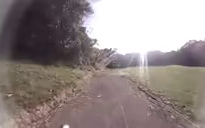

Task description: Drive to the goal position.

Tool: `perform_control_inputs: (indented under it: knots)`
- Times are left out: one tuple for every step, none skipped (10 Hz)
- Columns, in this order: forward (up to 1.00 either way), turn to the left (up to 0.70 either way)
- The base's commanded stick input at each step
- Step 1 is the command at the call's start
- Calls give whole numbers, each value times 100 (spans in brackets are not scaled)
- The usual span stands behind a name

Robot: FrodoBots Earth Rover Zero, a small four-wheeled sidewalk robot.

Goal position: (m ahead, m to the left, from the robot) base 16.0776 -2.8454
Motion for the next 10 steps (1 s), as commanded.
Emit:
perform_control_inputs:
  knots:
    - [85, 0]
    - [85, 0]
    - [85, 0]
    - [85, 0]
    - [85, 0]
    - [85, -34]
    - [85, -34]
    - [85, -34]
    - [85, -34]
    - [85, -23]
